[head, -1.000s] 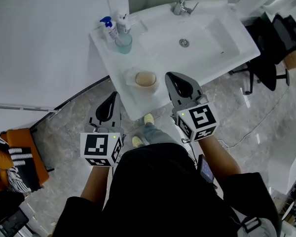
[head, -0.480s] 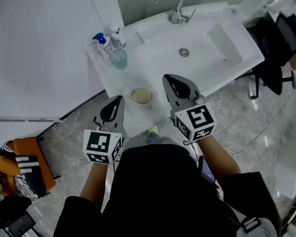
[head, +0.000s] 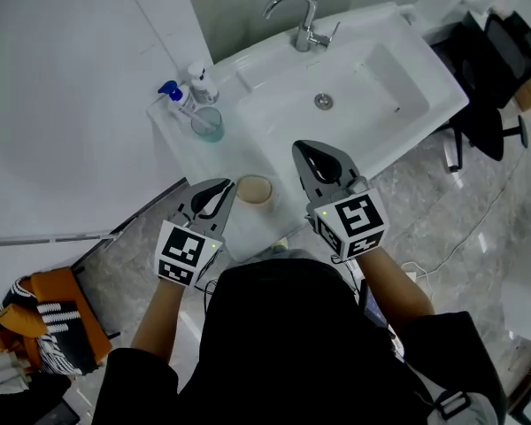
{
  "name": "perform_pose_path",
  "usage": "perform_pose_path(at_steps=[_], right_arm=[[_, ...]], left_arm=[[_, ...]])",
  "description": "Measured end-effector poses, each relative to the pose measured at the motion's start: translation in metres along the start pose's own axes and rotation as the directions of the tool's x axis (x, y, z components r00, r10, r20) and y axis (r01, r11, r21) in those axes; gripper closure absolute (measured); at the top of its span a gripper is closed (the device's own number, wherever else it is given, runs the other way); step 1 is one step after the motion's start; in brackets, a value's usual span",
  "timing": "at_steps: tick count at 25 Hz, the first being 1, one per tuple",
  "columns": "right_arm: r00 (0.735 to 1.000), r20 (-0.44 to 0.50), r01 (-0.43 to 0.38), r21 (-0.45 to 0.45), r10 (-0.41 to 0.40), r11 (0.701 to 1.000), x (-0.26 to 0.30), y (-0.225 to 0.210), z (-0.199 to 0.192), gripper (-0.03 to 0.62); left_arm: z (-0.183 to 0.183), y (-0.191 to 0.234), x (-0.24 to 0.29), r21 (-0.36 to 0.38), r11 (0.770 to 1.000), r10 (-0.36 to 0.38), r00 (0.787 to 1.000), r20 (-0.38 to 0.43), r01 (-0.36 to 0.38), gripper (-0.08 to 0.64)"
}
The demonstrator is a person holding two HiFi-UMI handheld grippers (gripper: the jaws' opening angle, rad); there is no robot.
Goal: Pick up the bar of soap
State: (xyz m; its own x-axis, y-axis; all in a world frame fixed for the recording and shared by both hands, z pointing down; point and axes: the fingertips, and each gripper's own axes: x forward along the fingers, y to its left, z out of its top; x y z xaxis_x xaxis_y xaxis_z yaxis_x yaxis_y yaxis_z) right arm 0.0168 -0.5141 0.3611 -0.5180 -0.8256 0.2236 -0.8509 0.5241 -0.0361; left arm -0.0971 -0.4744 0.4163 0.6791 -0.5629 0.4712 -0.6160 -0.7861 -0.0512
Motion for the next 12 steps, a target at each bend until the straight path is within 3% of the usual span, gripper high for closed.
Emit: perform_pose_path(at_steps=[2, 3, 7, 10, 12], right_arm=[[1.000, 0.000, 0.013, 0.000, -0.013, 1.000, 0.002, -0.007, -0.001, 0.588], [1.000, -0.002, 0.020, 0.001, -0.020, 1.000, 0.002, -0.010, -0.002, 0.588], [0.999, -0.013, 0.045, 0.009, -0.045, 0.999, 0.001, -0.021, -0.007, 0.588], [0.998, -0.023, 0.054, 0.004, -0.054, 0.999, 0.001, -0.030, -0.009, 0.588], [0.998, -0.026, 0.060, 0.006, -0.059, 0.998, -0.001, -0.035, -0.010, 0.588]], left_arm=[[-0.009, 0.003, 0.013, 0.066, 0.997, -0.034, 0.998, -0.044, 0.037, 0.541], [-0.014, 0.003, 0.020, 0.094, 0.994, -0.053, 0.996, -0.072, 0.059, 0.504], [-0.032, -0.001, 0.041, 0.154, 0.971, -0.163, 0.976, -0.143, 0.185, 0.468], [-0.040, -0.006, 0.055, 0.192, 0.939, -0.256, 0.952, -0.168, 0.286, 0.444], [-0.047, -0.013, 0.060, 0.220, 0.904, -0.327, 0.924, -0.197, 0.367, 0.386]])
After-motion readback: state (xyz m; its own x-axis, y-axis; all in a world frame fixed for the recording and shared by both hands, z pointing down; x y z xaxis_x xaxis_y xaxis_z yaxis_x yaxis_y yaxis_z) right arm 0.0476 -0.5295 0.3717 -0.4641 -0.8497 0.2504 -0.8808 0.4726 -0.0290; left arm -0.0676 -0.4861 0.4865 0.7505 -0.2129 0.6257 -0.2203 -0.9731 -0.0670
